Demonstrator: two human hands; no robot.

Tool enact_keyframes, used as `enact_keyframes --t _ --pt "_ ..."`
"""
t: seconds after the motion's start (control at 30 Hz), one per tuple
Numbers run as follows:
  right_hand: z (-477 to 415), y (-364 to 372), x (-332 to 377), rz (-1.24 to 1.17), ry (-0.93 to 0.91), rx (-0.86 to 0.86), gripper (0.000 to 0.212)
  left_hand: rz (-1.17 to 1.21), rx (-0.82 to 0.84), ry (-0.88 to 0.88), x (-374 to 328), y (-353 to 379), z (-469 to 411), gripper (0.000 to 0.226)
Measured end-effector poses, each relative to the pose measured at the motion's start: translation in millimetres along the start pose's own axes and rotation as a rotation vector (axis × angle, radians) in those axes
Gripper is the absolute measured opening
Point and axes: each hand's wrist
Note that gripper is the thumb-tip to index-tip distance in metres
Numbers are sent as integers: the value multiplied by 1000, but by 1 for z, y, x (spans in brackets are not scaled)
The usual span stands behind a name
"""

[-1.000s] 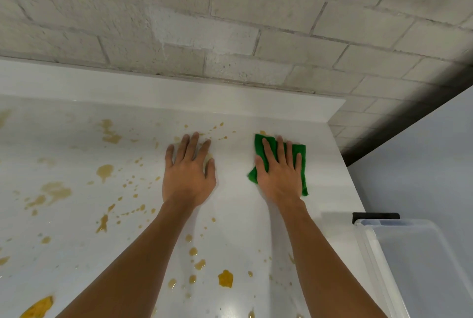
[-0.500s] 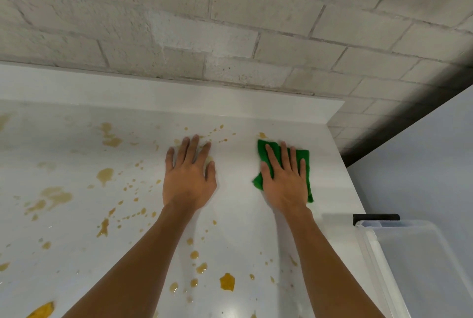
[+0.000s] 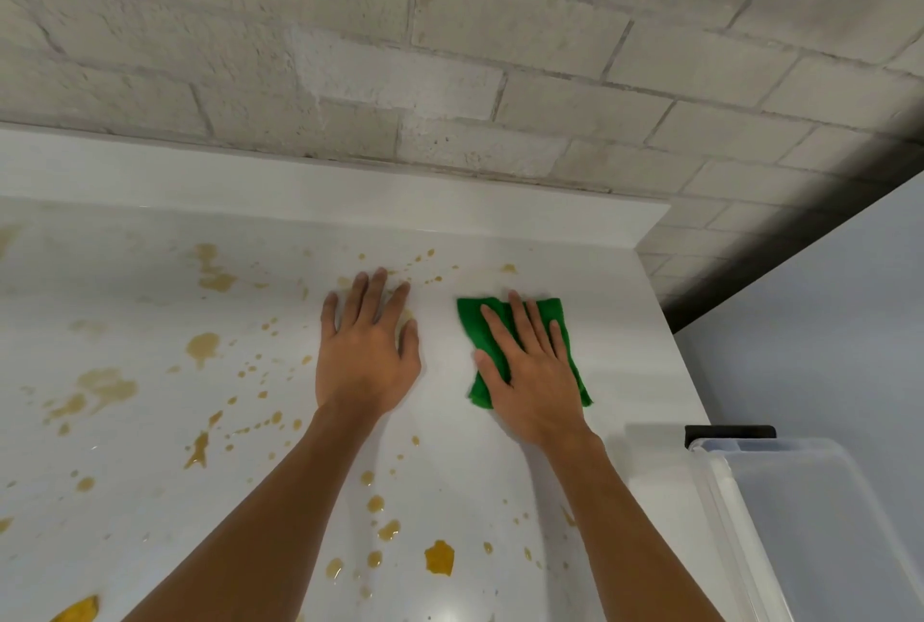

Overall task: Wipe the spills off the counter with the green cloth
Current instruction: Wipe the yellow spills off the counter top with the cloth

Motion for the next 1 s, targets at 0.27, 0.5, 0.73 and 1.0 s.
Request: enact_keyframes --t 0.27,0.5,0.73,1.0 --pt "-18 11 8 24 189 -74 76 -9 -3 9 2 2 0 61" --pt "-83 5 7 56 159 132 71 -2 -9 4 0 2 0 61" --pt "-30 0 -6 53 24 45 65 8 -5 4 1 2 0 61" --pt "-91 0 0 72 235 141 61 8 -10 2 0 3 0 61"
Point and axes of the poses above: each hand's wrist, its own z-axis away from the middle knuckle, its own y-axis out of the palm, x = y × z, and after that the axes turned 12 degrees about -z, right-handed
